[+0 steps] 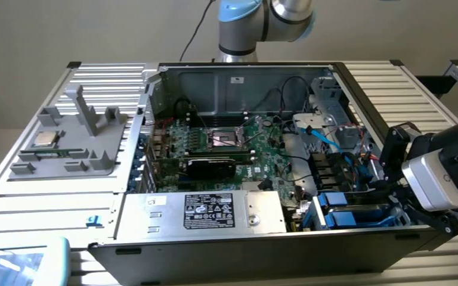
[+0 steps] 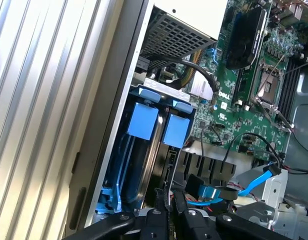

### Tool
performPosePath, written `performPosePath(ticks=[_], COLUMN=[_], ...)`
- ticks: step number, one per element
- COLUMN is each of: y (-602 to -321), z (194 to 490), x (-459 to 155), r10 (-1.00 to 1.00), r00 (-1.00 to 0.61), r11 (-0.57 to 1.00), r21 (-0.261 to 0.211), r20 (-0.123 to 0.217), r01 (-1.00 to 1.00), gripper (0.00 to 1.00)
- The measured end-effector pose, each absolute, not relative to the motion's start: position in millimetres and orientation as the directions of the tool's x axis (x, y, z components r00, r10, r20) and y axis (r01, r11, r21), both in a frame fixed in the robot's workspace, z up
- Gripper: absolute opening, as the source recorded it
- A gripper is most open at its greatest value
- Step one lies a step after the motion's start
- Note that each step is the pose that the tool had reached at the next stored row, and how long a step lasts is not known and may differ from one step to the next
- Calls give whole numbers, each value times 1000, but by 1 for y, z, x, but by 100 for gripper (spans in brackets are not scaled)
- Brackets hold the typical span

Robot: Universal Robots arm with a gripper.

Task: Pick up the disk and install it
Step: 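Insert the first disk wire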

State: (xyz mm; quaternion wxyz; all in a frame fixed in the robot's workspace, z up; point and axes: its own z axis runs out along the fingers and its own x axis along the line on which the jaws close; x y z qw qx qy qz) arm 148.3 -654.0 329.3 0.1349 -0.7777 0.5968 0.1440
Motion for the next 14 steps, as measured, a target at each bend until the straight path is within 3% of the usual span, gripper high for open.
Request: performPosePath(ticks=[6,14], y=[-651,-638], z=[344,351], x=[148,148], r10=[-904,-937], r00=[246,246], r11=[-253,-254], r21=[-28,0], r20=[-351,-247], r01=[-967,-967], gripper=[16,16])
